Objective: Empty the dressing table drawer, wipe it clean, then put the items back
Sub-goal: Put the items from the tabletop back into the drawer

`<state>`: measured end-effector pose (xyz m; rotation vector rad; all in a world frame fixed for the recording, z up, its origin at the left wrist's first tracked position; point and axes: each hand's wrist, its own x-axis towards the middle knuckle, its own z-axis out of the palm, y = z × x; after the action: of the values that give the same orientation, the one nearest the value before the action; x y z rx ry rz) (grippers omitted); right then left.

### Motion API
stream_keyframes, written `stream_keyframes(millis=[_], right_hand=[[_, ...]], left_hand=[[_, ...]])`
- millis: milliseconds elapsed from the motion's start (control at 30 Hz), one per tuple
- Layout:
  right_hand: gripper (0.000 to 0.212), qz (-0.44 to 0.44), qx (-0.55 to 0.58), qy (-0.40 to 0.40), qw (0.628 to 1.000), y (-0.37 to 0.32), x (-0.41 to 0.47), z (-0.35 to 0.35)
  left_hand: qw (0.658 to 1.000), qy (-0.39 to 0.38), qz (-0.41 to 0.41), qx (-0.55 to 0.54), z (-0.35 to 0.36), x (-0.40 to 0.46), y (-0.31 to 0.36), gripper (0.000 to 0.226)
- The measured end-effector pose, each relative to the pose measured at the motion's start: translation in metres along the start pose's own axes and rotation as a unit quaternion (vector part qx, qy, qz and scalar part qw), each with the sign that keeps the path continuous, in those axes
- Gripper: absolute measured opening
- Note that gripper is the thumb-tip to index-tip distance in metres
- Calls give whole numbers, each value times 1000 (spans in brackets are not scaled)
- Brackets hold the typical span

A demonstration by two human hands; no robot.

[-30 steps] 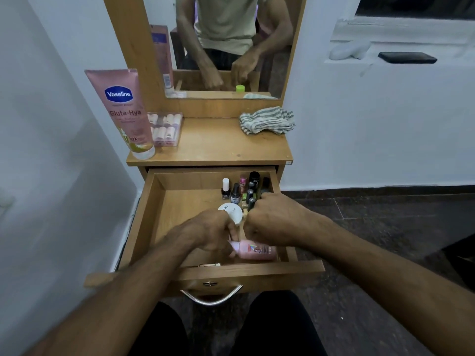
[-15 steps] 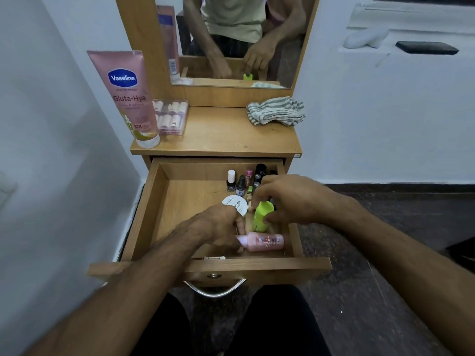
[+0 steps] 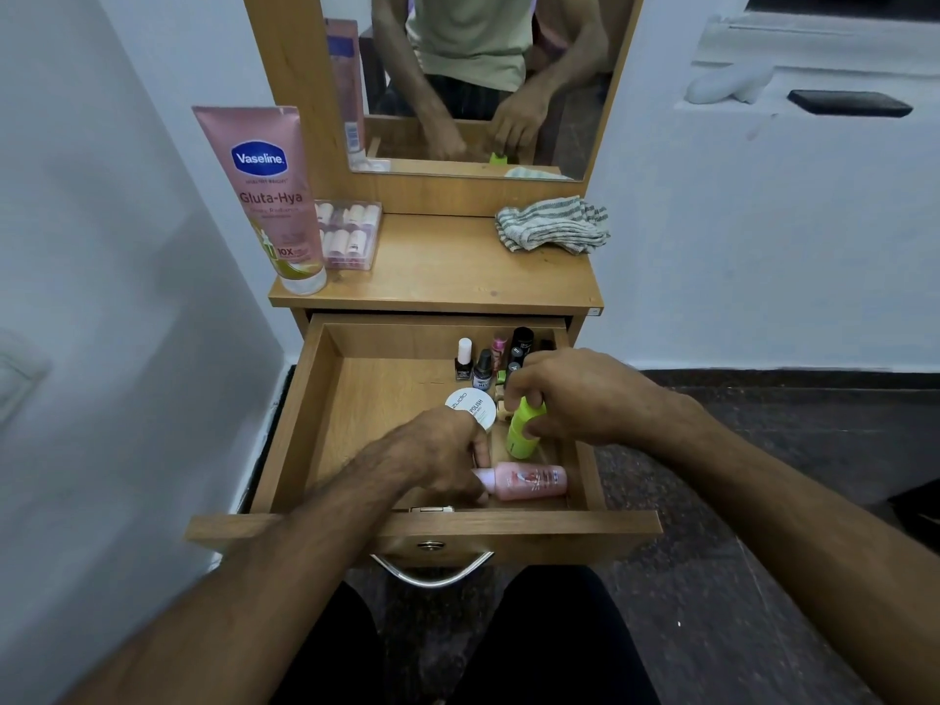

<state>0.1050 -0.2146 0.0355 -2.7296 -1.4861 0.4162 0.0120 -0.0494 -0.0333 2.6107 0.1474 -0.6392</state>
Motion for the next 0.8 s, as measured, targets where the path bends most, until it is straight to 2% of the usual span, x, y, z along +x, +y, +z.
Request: stream_keyframes(millis=[100, 233, 300, 367, 433, 467, 533, 600, 633, 700, 800], right_hand=[[35, 6, 1, -4, 1000, -2, 1, 2], [38, 8, 22, 6, 1000, -3, -1, -2], [35, 7, 37, 41, 998, -5, -1, -10], [32, 10, 78, 88, 993, -12, 3, -19], [34, 3, 135, 129, 982, -24, 11, -26], [37, -3, 167, 145, 975, -32, 17, -30], [48, -14, 212, 169, 962, -49, 31, -36], [56, -21, 237, 188, 953, -66, 46, -42], [57, -23, 244, 197, 949, -73, 54, -45], [59, -23, 257, 213, 942, -86, 70, -49], [66, -12, 285, 216, 934, -101, 95, -53]], left_hand=[[1000, -5, 3, 5, -1, -1, 0, 29], [1000, -1, 10, 0, -16, -9, -6, 42], [999, 19, 14, -37, -31, -18, -15, 44], [990, 72, 15, -124, -49, -30, -28, 37], [950, 210, 21, -231, -66, -43, -45, 31], [910, 307, 19, -279, -73, -47, -53, 33], [800, 485, 0, -353, -86, -53, -67, 35], [706, 591, -16, -391, -103, -57, -79, 38], [675, 617, -21, -404, -112, -57, -85, 43], [646, 639, -39, -416, -132, -56, -96, 56], [668, 577, -75, -465, -148, -49, -102, 77]])
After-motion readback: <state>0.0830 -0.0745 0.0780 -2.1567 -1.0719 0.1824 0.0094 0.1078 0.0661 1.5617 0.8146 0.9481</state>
